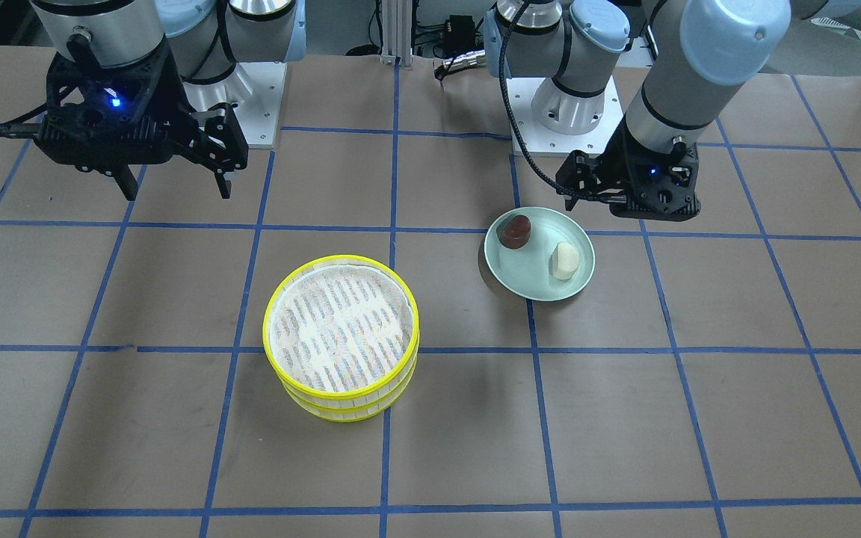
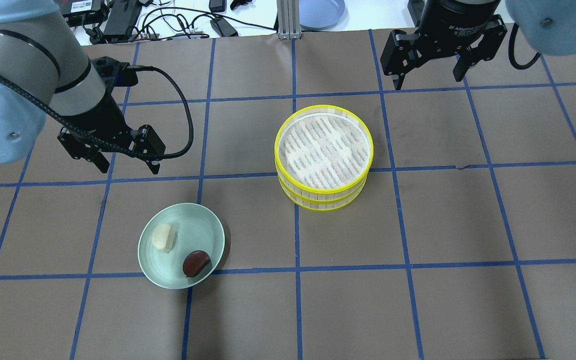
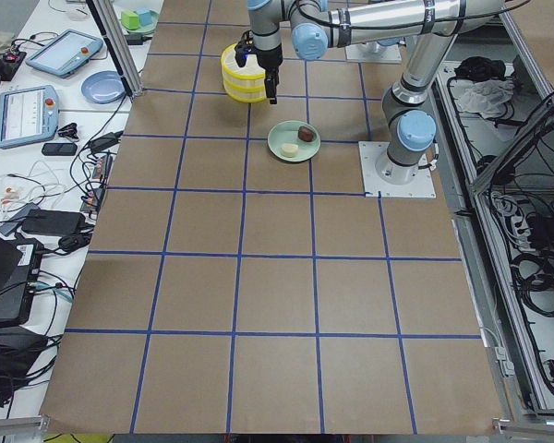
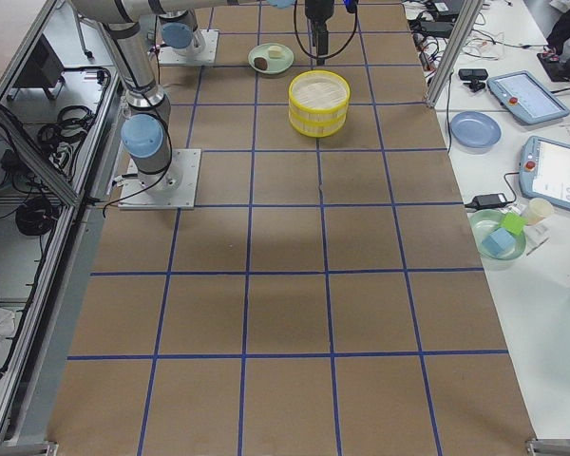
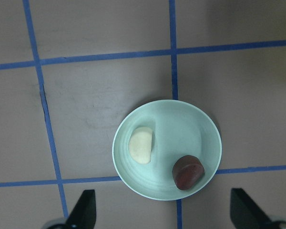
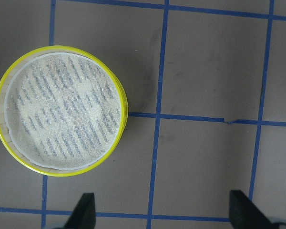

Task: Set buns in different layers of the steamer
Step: 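Move the left gripper over the plate and lower toward the white bun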

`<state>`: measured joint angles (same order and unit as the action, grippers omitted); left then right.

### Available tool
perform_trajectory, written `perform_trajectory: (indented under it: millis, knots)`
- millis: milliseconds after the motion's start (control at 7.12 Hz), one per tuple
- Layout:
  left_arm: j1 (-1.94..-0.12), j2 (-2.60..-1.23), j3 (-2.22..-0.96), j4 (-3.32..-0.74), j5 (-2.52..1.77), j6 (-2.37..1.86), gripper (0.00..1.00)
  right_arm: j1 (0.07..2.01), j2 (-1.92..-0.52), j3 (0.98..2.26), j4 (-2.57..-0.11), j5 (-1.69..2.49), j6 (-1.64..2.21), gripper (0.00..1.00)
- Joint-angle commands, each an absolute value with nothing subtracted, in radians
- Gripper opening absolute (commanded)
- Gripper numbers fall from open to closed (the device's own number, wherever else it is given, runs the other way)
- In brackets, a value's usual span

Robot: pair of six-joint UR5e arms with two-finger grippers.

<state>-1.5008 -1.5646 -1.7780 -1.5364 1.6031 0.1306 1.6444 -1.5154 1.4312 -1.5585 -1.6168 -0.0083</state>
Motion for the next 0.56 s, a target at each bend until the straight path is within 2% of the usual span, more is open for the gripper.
perform_trajectory:
  millis: [0,421]
  knots:
    - [-1.499,-1.639,-1.827,-1.532,1.609,0.208,1.00,1.644,-1.516,1.431,-1.559,-1.617,-0.009,1.00]
    - [-1.499,-1.739,-1.861,-1.523,1.620,0.212,1.00,1.644,-1.514,1.431,-1.560,-1.614,-0.011,1.00]
